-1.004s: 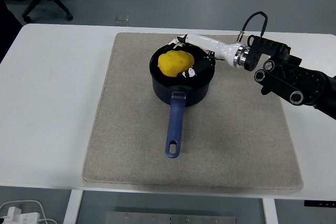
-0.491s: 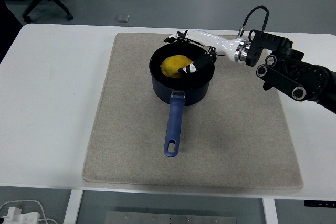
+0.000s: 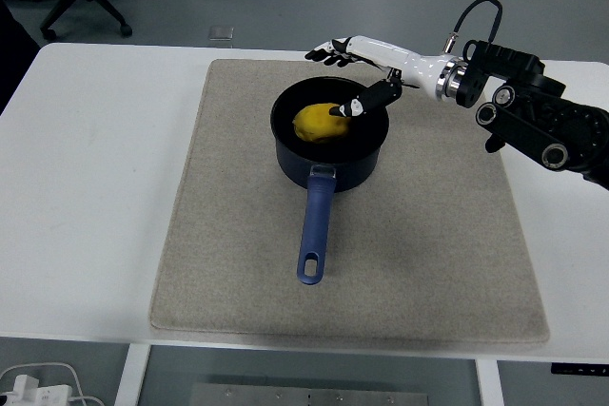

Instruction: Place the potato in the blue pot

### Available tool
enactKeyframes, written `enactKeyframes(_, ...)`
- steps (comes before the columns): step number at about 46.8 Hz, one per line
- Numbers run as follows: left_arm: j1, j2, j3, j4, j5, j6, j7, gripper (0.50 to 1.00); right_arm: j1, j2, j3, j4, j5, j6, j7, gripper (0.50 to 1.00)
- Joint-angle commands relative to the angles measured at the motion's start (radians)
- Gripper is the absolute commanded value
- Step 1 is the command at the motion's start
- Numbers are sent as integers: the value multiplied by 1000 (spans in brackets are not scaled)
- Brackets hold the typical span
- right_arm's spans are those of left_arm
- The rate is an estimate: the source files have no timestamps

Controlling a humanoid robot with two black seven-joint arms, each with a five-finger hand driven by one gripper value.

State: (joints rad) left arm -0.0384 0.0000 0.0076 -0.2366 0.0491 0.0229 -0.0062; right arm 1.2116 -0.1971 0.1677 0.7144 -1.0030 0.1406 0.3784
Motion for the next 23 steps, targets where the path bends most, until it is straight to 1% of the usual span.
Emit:
enactKeyframes(1, 0, 0, 0, -3, 0, 0, 0, 996, 11, -4, -2, -10, 81, 0, -1, 862)
enactKeyframes(6, 0, 0, 0, 0, 0, 0, 0, 996, 17, -11, -2, -56, 185, 2, -4, 862)
enactKeyframes(9, 2, 0, 0, 0, 0, 0, 0, 996, 14, -13, 0, -85, 247, 0, -22, 864)
enactKeyframes(15, 5, 0, 0, -1, 0, 0, 0, 996, 16, -15, 3, -115, 395, -4, -94, 864)
enactKeyframes(19, 6, 0, 0, -3, 0, 2, 0, 996, 20, -16, 3, -130, 539, -3, -130, 864)
enactKeyframes(23, 8, 0, 0, 0, 0, 2, 0, 996, 32, -22, 1, -144, 688, -4, -185, 866)
